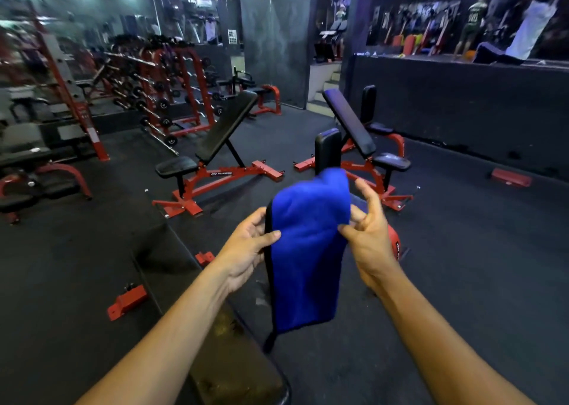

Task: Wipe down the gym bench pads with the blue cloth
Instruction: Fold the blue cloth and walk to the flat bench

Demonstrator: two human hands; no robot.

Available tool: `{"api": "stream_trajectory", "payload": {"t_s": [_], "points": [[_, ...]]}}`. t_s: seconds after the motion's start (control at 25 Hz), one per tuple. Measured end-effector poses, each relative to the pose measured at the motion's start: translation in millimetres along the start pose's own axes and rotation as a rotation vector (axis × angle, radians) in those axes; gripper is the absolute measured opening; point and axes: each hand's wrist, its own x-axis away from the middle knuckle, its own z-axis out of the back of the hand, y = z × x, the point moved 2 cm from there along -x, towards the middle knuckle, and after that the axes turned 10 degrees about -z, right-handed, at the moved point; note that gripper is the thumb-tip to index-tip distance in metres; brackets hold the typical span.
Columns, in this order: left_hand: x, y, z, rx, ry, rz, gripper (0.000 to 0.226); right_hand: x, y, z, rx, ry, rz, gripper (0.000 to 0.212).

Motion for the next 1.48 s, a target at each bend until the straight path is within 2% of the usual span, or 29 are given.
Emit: {"api": "stream_trajectory", "payload": {"t_s": [0.12, 0.16, 0.32, 0.44, 0.52, 0.6, 0.68, 0.84, 0.96, 1.12, 1.2, 1.28, 1.36, 1.44, 1.48], "points": [[-11.3, 45.3, -8.3, -0.075, -0.039, -0.209, 0.046, 9.2, -38.7, 0.2, -0.040, -0.026, 0.257, 0.072], [-13.6, 51.9, -10.7, -0.130, -0.051, -0.243, 0.047, 13.0, -42.5, -0.9, -0.038, -0.032, 0.285, 0.068], [-16.4, 50.6, -16.2, -0.241, -0.038, -0.270, 0.027, 12.5, -32.3, 7.6, 0.044, 0.050, 0.242, 0.050], [-18.6, 49.2, -6.8, -0.586, -0.086, -0.360, 0.029, 3.7, -22.7, 20.9, 0.329, -0.032, 0.207, 0.037], [-19.6, 52.5, 2.7, -0.891, -0.133, -0.407, 0.029, -0.6, -22.1, 28.7, 0.653, -0.056, 0.313, 0.032], [-20.1, 54.5, 8.2, -1.025, -0.165, -0.426, 0.029, -2.6, -29.2, 34.4, 0.924, -0.039, 0.462, 0.032], [-20.1, 56.2, 7.8, -0.987, -0.179, -0.427, 0.031, -7.0, -41.0, 36.4, 1.024, -0.034, 0.573, 0.033], [-19.4, 50.3, 8.9, -0.846, -0.129, -0.448, 0.023, -7.8, -52.9, 38.6, 1.004, -0.071, 0.594, 0.027], [-18.3, 48.4, 6.8, -0.851, -0.163, -0.447, 0.021, -7.6, -49.4, 38.1, 0.952, -0.054, 0.513, 0.026], [-27.3, 43.1, -1.3, -0.776, -0.168, -0.445, 0.028, -11.5, -44.7, 32.6, 0.575, -0.138, 0.239, 0.014], [-30.9, 34.7, -5.8, -0.689, -0.167, -0.392, 0.032, -7.5, -35.5, 25.8, 0.487, -0.078, 0.064, 0.008], [-31.7, 30.1, -14.9, -0.604, -0.172, -0.332, 0.041, -1.8, -18.9, 22.6, 0.323, 0.011, -0.195, 0.036], [-31.0, 24.0, -23.9, -0.530, -0.154, -0.274, 0.048, -2.0, -0.2, 24.2, 0.040, 0.004, -0.390, 0.062], [-31.0, 13.6, -29.1, -0.430, -0.111, -0.183, 0.046, 7.1, 9.6, 26.2, -0.041, -0.089, -0.438, 0.063], [-30.9, 8.7, -32.3, -0.373, -0.095, -0.139, 0.045, 13.3, 13.6, 28.3, 0.010, -0.096, -0.425, 0.051]]}}
